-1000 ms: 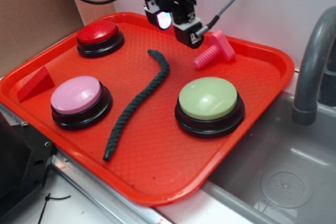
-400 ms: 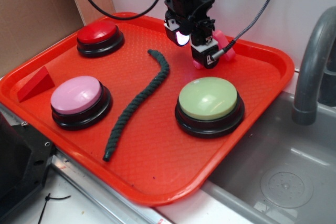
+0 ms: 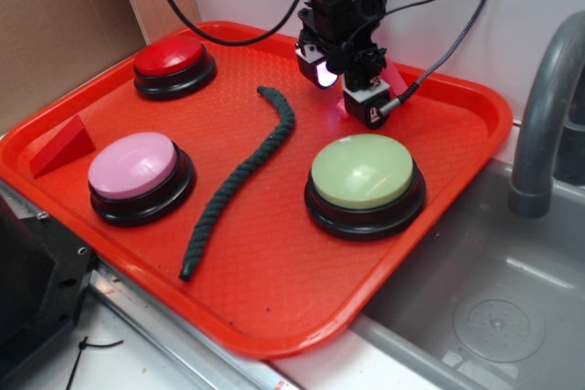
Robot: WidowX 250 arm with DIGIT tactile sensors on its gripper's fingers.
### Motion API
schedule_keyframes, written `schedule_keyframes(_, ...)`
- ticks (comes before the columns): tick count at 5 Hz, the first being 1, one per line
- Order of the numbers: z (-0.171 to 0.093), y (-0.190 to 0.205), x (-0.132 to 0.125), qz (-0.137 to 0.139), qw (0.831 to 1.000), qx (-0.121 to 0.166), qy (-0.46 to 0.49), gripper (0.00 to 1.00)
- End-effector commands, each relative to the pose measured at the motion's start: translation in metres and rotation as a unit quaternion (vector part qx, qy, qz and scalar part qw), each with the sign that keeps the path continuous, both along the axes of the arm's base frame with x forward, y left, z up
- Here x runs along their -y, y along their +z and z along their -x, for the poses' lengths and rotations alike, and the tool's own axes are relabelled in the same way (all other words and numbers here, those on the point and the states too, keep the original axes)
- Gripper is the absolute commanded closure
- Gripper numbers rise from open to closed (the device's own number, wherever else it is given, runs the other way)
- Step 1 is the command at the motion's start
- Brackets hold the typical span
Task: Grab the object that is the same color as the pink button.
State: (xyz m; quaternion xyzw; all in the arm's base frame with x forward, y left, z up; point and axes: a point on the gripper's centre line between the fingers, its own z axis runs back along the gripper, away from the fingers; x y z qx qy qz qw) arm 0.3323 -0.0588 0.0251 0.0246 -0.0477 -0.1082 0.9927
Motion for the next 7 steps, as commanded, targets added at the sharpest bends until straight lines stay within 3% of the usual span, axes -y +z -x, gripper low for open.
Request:
schedule_keyframes(1, -0.011, 0.015, 0.004, 0.009, 0.999, 0.030, 0.011, 1.00)
schedule_keyframes(3, -0.010, 0.019, -0.001, 0.009, 0.999, 0.023, 0.020, 1.00)
schedule_keyframes(4, -0.008, 0.028, -0.003, -0.037, 0.999, 0.023, 0.026, 1.00)
schedule_keyframes(5, 0.010, 0.067, -0.019, -0.032, 0.999, 0.009, 0.023, 1.00)
schedule_keyframes(7, 0.050, 0.133, -0.060, 0.009, 0.998, -0.008, 0.061, 1.00)
